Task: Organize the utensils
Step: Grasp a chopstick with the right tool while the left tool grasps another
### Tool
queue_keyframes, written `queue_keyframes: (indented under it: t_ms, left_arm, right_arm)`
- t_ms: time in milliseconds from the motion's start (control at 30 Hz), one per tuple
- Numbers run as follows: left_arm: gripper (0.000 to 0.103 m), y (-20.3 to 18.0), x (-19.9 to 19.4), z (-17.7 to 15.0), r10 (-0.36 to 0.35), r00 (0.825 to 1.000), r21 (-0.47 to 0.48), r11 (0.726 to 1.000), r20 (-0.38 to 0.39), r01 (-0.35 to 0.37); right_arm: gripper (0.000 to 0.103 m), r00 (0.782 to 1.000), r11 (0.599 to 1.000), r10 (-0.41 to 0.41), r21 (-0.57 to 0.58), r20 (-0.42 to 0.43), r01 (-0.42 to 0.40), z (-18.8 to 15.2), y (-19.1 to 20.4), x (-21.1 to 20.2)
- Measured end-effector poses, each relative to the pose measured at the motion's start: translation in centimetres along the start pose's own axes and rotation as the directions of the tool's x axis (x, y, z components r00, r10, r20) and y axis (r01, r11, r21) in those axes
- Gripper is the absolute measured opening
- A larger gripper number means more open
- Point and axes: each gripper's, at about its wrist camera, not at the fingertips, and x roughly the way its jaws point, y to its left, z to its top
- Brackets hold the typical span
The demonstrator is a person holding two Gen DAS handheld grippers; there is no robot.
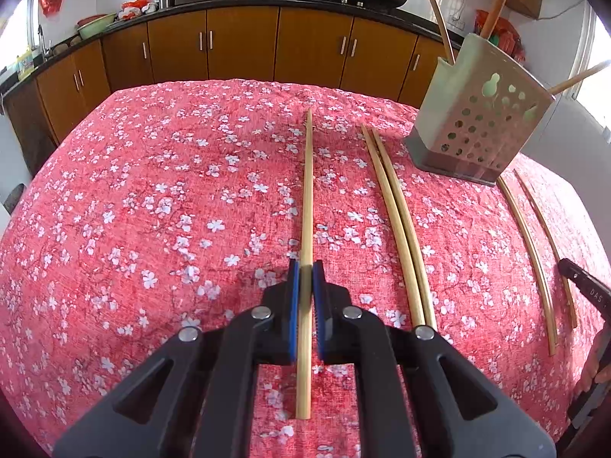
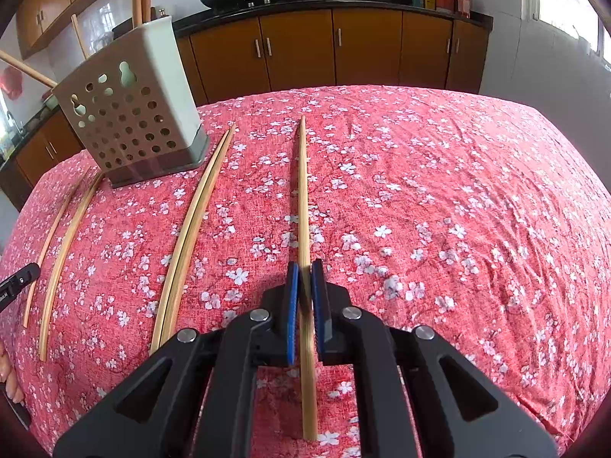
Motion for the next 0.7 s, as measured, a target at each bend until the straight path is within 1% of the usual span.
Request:
queue_keyframes:
  t_ms: [133, 333, 700]
  left_arm:
    - [0.01, -0.75, 0.14, -0.02, 0.026, 1.0, 0.021, 0.999, 0.0, -0.026]
    - [0.01, -0.28, 0.24, 0.04, -0.001, 1.0, 0.002, 1.0, 0.0, 0.001]
    - [0.01, -0.13, 0.3, 0.05, -0.01, 1.0, -0.005, 1.0, 0.001, 0.01]
  right_arm:
    - [0.009, 1.0, 1.0, -0.008, -0.006, 0.0, 0.008, -0.04, 0.37, 0.06]
    - [0.009, 1.0, 1.0, -0.008, -0.006, 0.0, 0.008, -0.03, 0.48, 0.0]
    - [0.009, 1.0, 1.0, -0.007, -0.004, 0.0, 0.007, -0.02, 0.33, 0.02]
